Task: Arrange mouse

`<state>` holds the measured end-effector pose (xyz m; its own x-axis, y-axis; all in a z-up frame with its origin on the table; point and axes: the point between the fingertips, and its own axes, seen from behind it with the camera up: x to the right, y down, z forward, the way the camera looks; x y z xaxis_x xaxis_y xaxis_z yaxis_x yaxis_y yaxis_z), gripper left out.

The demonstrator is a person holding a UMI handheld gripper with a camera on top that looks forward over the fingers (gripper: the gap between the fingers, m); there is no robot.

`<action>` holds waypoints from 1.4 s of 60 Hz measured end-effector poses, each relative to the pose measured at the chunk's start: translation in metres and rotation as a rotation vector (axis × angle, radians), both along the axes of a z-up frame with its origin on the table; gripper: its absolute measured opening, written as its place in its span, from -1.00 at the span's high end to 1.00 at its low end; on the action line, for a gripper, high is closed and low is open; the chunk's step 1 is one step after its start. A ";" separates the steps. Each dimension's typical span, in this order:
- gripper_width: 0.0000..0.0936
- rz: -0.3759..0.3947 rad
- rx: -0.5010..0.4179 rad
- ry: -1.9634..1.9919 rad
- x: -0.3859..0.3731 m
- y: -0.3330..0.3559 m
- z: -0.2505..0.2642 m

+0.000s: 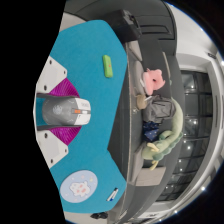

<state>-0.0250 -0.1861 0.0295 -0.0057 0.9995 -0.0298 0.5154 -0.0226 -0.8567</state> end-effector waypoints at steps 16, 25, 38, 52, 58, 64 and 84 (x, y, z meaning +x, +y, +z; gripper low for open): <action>0.23 -0.116 0.048 0.120 -0.015 0.148 0.081; 0.23 -0.199 0.075 0.060 -0.021 0.246 0.041; 0.21 -0.231 -0.013 -0.037 -0.017 0.309 -0.034; -0.66 -0.201 0.018 -0.022 -0.013 0.311 -0.040; -0.83 -0.200 0.068 0.036 0.000 0.305 -0.010; -0.84 -0.206 0.094 0.090 0.035 0.290 0.037; -0.81 -0.183 0.025 0.055 0.212 0.205 0.065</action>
